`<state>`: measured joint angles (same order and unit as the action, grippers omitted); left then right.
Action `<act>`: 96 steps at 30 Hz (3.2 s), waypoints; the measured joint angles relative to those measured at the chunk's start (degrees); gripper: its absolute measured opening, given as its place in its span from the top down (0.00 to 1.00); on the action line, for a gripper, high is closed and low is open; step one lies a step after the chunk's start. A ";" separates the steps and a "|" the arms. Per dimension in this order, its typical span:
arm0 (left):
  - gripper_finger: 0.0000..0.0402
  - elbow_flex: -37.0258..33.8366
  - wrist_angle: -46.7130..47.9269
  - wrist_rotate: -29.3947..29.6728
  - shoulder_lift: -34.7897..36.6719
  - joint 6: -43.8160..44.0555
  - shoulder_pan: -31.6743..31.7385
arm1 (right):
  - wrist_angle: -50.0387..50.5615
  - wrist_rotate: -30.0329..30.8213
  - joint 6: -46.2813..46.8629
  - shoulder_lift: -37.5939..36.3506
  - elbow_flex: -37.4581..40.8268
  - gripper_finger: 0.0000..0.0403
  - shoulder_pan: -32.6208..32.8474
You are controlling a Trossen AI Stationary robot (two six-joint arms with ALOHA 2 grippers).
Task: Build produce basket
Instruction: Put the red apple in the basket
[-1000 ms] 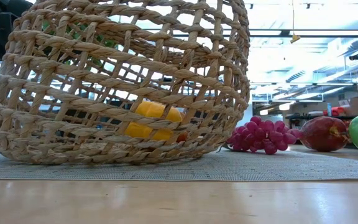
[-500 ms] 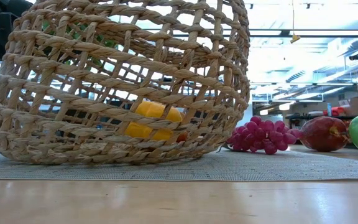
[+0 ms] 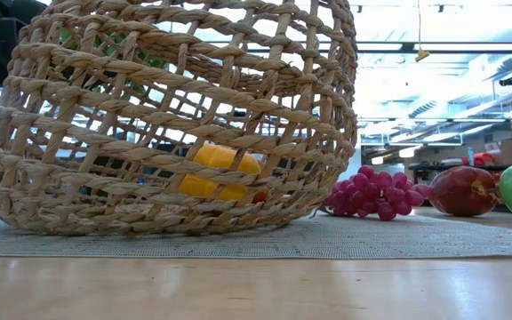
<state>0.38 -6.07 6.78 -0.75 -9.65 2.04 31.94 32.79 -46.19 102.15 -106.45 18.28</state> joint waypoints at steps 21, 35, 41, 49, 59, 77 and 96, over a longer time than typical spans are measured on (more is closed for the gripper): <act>0.60 0.01 0.00 0.00 0.01 0.02 0.00 | 5.36 -16.99 65.43 0.00 0.00 0.13 -2.67; 0.60 0.01 0.00 -0.01 0.02 0.00 -0.01 | 5.38 -13.15 68.77 0.00 0.00 0.13 -3.26; 0.60 0.02 0.00 0.00 0.01 0.00 0.00 | 6.71 -12.80 67.19 0.00 -0.02 0.13 -3.88; 0.60 0.00 0.00 -0.01 0.01 0.00 0.00 | 9.76 -12.83 64.16 0.00 -0.02 0.13 -3.91; 0.60 0.02 0.00 0.01 0.01 0.00 -0.01 | 12.26 -16.68 62.28 0.00 -0.02 0.13 -3.89; 0.60 0.01 0.00 0.00 0.02 0.01 0.00 | 4.20 -18.22 65.05 0.09 12.37 0.13 -1.18; 0.60 0.00 -0.01 0.00 0.01 0.00 0.00 | -10.49 -22.58 68.01 0.04 29.03 0.13 -1.82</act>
<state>0.39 -6.08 6.78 -0.74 -9.65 2.04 21.45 10.21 21.81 102.19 -77.43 16.46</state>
